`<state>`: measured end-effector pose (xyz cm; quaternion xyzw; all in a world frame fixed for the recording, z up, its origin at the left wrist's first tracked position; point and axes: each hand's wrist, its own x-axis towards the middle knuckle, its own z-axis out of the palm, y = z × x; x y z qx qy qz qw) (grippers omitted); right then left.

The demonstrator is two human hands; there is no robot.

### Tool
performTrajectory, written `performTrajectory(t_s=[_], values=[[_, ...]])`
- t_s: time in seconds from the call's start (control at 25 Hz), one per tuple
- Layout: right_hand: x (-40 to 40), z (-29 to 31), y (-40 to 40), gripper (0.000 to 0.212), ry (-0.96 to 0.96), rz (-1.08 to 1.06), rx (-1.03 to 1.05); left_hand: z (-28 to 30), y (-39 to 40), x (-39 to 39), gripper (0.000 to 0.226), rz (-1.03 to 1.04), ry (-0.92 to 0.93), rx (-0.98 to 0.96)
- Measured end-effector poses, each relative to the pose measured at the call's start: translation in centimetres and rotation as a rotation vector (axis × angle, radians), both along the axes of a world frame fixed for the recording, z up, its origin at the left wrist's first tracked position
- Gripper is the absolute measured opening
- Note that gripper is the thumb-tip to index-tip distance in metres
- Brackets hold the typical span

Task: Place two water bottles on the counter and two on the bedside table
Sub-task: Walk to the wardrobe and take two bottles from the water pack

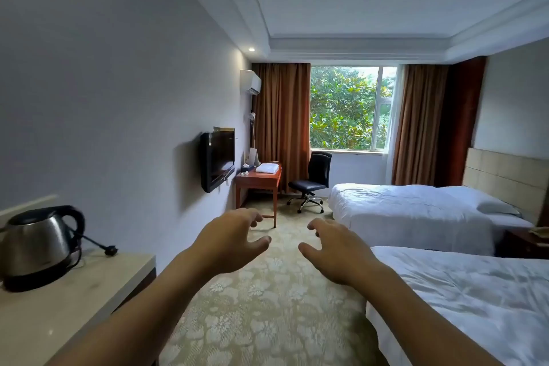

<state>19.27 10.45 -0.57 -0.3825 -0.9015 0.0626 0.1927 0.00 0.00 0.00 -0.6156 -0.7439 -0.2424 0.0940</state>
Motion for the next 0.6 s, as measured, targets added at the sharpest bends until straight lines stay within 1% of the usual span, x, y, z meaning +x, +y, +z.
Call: performTrajectory(t_s=[0.08, 0.12, 0.2, 0.32, 0.48, 0.6], values=[[-4.1, -1.3, 5.1, 0.056, -0.013, -0.014, -0.012, -1.3, 5.4, -3.9, 0.052, -0.021, -0.015, 0.004], [-6.3, -1.4, 7.8, 0.057, -0.028, -0.009, 0.009, -1.7, 8.3, -6.0, 0.051, -0.041, 0.006, 0.023], [-10.8, -1.3, 12.9, 0.058, -0.045, -0.013, 0.016, -1.9, 14.1, -10.2, 0.052, -0.06, 0.025, 0.023], [-16.7, -0.4, 20.3, 0.057, -0.024, -0.033, 0.011, -1.4, 23.1, -15.8, 0.054, -0.072, 0.001, 0.018], [-21.7, 0.2, 30.4, 0.057, 0.004, -0.078, -0.012, -0.5, 34.2, -20.8, 0.053, -0.131, -0.048, 0.012], [-24.3, -0.5, 38.9, 0.056, 0.04, -0.099, -0.015, -1.2, 42.3, -23.7, 0.053, -0.152, -0.076, 0.017]])
